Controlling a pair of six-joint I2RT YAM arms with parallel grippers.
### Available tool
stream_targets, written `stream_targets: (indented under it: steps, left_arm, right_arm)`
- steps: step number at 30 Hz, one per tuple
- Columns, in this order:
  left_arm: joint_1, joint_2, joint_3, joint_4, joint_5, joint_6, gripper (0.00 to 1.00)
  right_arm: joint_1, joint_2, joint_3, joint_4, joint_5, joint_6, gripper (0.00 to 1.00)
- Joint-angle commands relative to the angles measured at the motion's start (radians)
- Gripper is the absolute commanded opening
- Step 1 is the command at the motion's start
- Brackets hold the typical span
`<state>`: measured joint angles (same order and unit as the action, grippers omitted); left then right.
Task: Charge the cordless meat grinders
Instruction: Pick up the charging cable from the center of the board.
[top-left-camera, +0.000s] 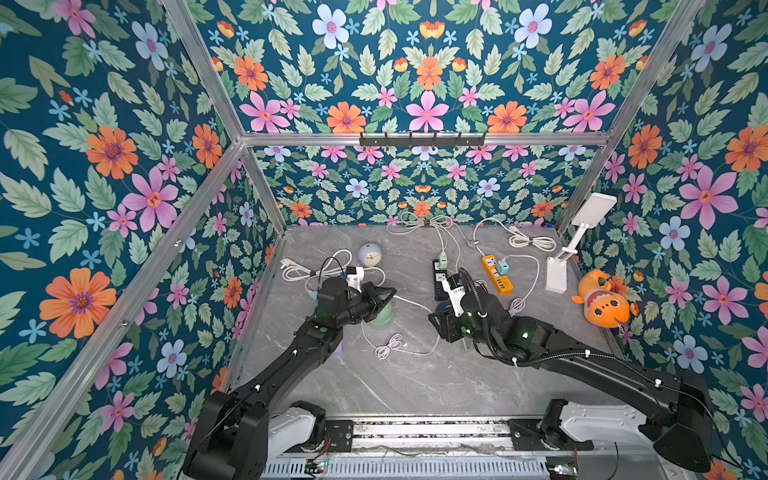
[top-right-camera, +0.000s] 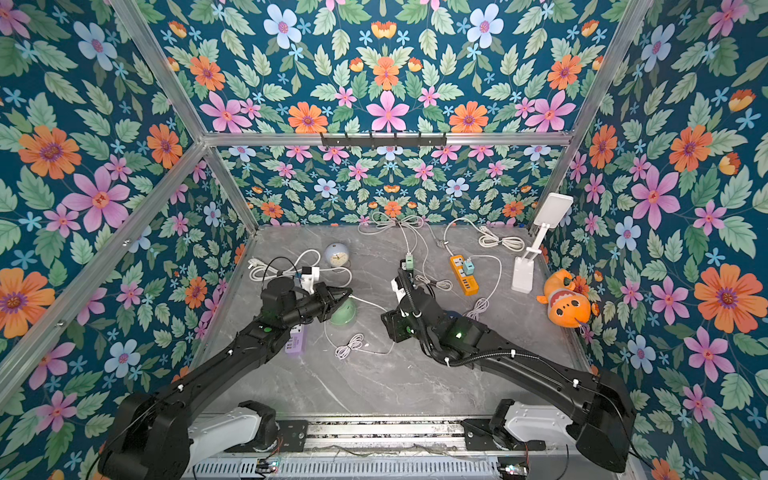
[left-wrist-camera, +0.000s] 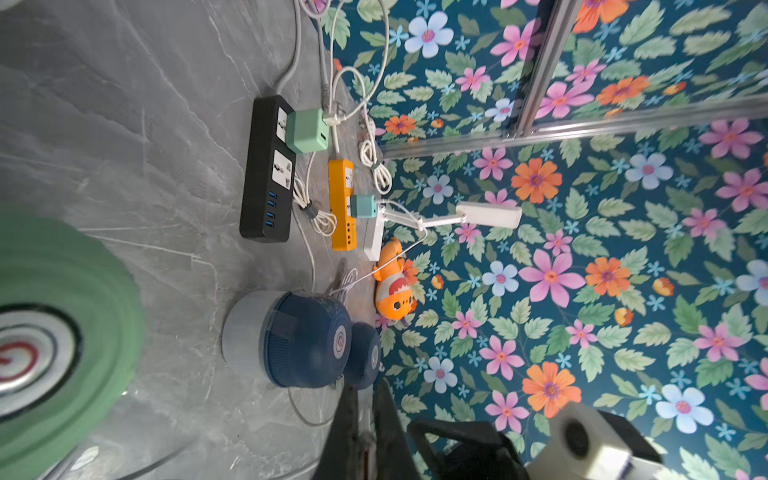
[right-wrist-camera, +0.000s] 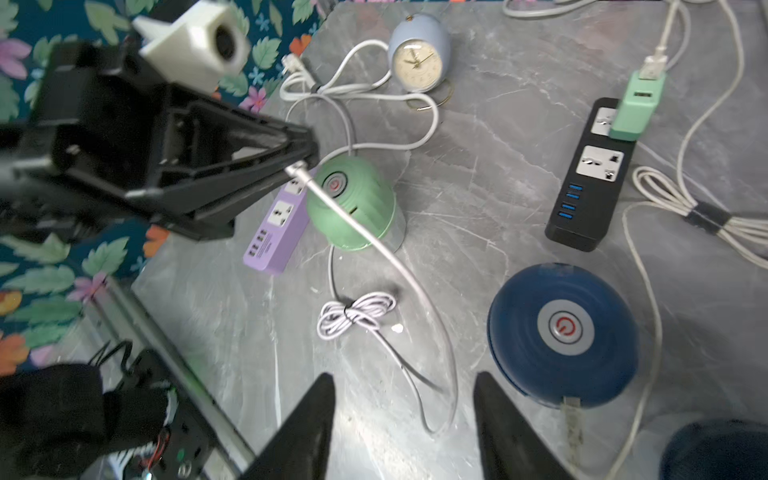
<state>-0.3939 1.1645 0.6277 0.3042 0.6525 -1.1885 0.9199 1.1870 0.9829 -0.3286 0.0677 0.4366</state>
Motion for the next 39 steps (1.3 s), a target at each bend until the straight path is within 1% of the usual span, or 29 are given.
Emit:
stream_targets:
  steps: [1, 3, 6, 8, 12, 18, 20, 24, 26, 28, 30, 34, 39]
  left_arm:
    - [0.000, 0.023, 0.068, -0.148, 0.076, 0.149, 0.00]
    - [0.001, 0.031, 0.090, -0.157, 0.093, 0.159, 0.00]
    - [0.001, 0.033, 0.107, -0.163, 0.109, 0.162, 0.00]
    - [0.000, 0.031, 0.111, -0.169, 0.124, 0.165, 0.00]
    - [-0.002, 0.013, 0.106, -0.194, 0.136, 0.174, 0.00]
    - [-0.002, -0.021, 0.101, -0.218, 0.138, 0.178, 0.00]
    - [-0.003, -0.030, 0.098, -0.218, 0.138, 0.175, 0.00]
    - [-0.002, -0.045, 0.086, -0.213, 0.134, 0.165, 0.00]
    - [-0.003, -0.048, 0.082, -0.210, 0.134, 0.162, 0.00]
    - [-0.002, -0.052, 0.078, -0.209, 0.136, 0.160, 0.00]
    - [-0.002, -0.055, 0.069, -0.203, 0.138, 0.153, 0.00]
    - [-0.002, -0.059, 0.056, -0.183, 0.144, 0.136, 0.00]
    - [-0.002, -0.062, 0.050, -0.184, 0.146, 0.132, 0.00]
  right_arm:
    - [-0.019, 0.009, 0.058, -0.165, -0.110, -0.122, 0.64]
    - [-0.026, 0.049, 0.106, -0.192, -0.157, -0.165, 0.64]
    - [-0.026, 0.129, 0.171, -0.201, -0.207, -0.201, 0.56]
    - [-0.026, 0.191, 0.218, -0.201, -0.218, -0.216, 0.52]
    - [-0.026, 0.287, 0.304, -0.182, -0.221, -0.248, 0.50]
    - [-0.027, 0.409, 0.428, -0.204, -0.220, -0.281, 0.49]
    - [-0.027, 0.434, 0.454, -0.208, -0.222, -0.286, 0.45]
    - [-0.027, 0.463, 0.492, -0.208, -0.241, -0.286, 0.34]
    - [-0.027, 0.463, 0.502, -0.205, -0.241, -0.282, 0.29]
    - [-0.027, 0.499, 0.506, -0.196, -0.239, -0.276, 0.26]
    - [-0.027, 0.501, 0.507, -0.185, -0.242, -0.270, 0.20]
    - [-0.027, 0.512, 0.516, -0.175, -0.253, -0.259, 0.19]
    - [-0.027, 0.514, 0.517, -0.156, -0.253, -0.241, 0.20]
